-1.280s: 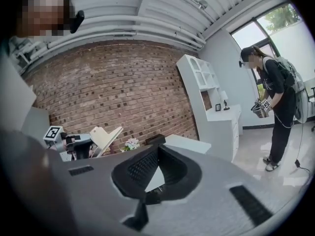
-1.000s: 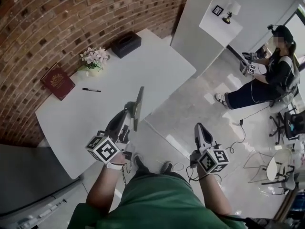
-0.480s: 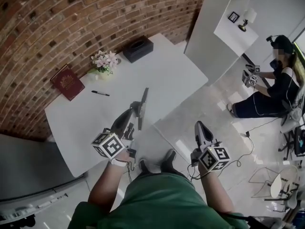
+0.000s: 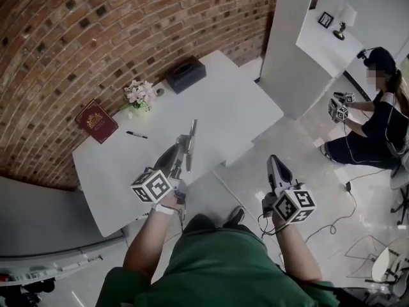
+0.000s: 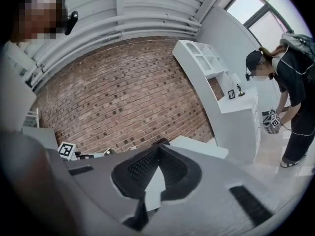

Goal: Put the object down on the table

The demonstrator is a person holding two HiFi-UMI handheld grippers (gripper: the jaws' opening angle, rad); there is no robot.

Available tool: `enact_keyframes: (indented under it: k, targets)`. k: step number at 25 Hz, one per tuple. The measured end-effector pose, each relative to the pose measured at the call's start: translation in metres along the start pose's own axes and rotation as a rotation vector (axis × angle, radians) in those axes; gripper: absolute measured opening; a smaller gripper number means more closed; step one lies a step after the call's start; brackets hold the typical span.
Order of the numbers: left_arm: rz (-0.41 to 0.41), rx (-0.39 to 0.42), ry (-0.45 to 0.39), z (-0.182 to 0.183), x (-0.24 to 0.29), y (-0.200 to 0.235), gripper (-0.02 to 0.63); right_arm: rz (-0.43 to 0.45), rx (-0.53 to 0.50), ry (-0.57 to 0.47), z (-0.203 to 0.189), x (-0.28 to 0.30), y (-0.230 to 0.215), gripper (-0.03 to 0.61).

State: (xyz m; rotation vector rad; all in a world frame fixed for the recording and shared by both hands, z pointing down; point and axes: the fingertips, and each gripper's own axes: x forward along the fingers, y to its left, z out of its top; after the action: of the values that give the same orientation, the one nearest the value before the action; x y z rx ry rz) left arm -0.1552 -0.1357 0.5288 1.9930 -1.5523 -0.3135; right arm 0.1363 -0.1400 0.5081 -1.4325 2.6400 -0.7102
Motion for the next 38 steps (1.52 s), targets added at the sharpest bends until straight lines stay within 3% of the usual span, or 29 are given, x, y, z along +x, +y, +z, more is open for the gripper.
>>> enact_keyframes:
  k: [5,9,14,23,31,38]
  targets:
    - [0.065,0.071,0.054,-0.007,0.032,0.013,0.026,-0.022,0.036,0.006,-0.002,0.005,-0.022,0.003]
    - [0.066,0.111,0.096,-0.013,0.067,0.030,0.026,-0.079,0.058,-0.002,-0.002,0.011,-0.035,0.003]
    - [0.041,0.138,0.172,-0.025,0.101,0.053,0.026,-0.189,0.030,0.000,0.000,0.008,-0.041,0.003]
    - [-0.039,0.105,0.282,-0.065,0.157,0.080,0.026,-0.326,0.026,0.007,-0.006,0.004,-0.047,0.003]
    - [-0.030,0.231,0.364,-0.085,0.186,0.091,0.026,-0.391,0.049,0.007,-0.013,0.003,-0.049,0.003]
    - [-0.049,0.402,0.444,-0.123,0.206,0.095,0.026,-0.420,0.060,0.021,-0.020,0.000,-0.053,0.003]
